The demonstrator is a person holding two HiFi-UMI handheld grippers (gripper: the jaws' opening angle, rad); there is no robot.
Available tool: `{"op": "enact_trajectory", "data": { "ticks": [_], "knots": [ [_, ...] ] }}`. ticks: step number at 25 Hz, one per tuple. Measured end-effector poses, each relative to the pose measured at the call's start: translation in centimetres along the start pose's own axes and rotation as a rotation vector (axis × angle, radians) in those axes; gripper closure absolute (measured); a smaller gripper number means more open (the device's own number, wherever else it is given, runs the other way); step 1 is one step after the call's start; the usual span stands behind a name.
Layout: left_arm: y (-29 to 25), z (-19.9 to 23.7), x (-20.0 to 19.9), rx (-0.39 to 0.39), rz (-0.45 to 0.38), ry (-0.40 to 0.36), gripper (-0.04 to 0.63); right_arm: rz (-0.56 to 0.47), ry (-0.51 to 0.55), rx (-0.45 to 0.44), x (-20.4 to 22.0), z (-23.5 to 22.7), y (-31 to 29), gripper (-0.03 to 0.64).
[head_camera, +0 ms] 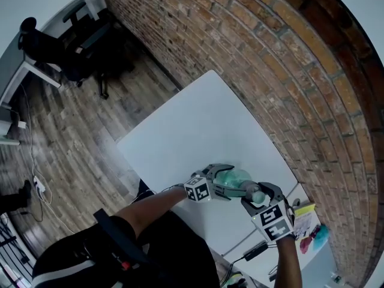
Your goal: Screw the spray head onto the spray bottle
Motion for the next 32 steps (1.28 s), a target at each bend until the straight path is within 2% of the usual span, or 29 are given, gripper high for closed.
{"op": "enact_trajectory", "data": {
  "ticks": [3,9,14,17,20,23,27,31,32],
  "knots": [
    [0.1,0.0,0.0,-0.002,0.005,-0.002,0.026,0.011,-0.052,0.047,-0.1,0.2,-0.1,0.337],
    [-0.1,0.1,-0.1,0.002,0.010,0.005,0.026,0.004,-0.051,0.053,0.0,0.2,0.0,0.337],
    [-0.3,0.0,0.1,0.003,0.007,0.002,0.026,0.023,0.042,0.053,0.1,0.1,0.3,0.337],
    [-0.4,0.0,0.1,0.009,0.014,0.004,0.026,-0.018,0.089,0.023,-0.7,0.2,1.1,0.337],
    [-0.5,0.1,0.1,0.015,0.019,0.005,0.026,-0.030,0.231,-0.063,-1.5,-0.1,1.7,0.337],
    [-0.6,0.1,0.1,0.013,0.023,0.006,0.026,0.022,0.415,-0.164,-2.0,-0.2,1.8,0.337],
    [-0.8,0.1,0.0,0.016,0.029,0.010,0.026,0.108,0.554,-0.241,-2.1,0.2,1.0,0.337],
    [-0.6,0.1,0.0,0.017,0.031,0.011,0.026,0.246,0.860,-0.335,-1.2,1.0,-0.1,0.339],
    [-0.6,0.1,0.0,0.017,0.033,0.012,0.026,0.267,0.907,-0.352,-1.0,1.1,-0.3,0.339]
  ]
}}
Point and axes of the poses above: the fingertips, and each gripper's own axes: y backward along the fingers, z to its left, x out of its underside, the point moved 8 cm from there along y, backward along the fingers, and after that the axes turned 14 degrees about -z, right-handed, at the moved point
